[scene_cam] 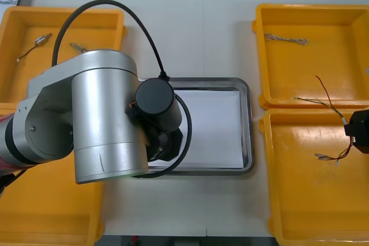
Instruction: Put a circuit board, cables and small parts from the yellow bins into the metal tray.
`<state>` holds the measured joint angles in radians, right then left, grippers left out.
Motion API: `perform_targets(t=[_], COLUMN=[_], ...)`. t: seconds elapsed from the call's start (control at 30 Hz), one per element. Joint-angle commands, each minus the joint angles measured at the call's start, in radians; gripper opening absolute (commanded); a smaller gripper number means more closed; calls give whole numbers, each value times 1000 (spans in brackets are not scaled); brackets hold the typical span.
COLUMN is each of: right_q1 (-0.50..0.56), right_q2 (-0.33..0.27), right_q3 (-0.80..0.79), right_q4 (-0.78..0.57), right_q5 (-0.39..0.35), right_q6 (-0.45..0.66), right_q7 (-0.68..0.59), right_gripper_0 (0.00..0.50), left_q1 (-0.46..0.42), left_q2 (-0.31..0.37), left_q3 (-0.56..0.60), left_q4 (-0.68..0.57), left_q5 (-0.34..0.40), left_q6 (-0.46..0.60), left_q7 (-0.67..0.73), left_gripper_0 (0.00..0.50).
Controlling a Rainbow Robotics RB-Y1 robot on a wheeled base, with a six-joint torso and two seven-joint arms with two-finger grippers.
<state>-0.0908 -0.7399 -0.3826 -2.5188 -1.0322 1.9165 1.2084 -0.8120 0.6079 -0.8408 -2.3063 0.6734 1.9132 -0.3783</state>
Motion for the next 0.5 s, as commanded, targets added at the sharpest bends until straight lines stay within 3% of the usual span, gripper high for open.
perform_targets(t=[0.03,0.5], right_q1=[-18,-18], right_q2=[-15,-15], right_q3=[7,7], right_q4=[-21,-21], right_q5=[-6,-6], right_q6=[3,3], right_q7=[-35,-35], right_gripper_0=[0,0], left_q1=[33,56], left_q2=[10,-30], left_q3=[-27,-55], left_q4=[-4,96], left_q5=[-26,-118], left_q6=[7,7], left_q7=[9,-51], left_gripper_0=[0,0])
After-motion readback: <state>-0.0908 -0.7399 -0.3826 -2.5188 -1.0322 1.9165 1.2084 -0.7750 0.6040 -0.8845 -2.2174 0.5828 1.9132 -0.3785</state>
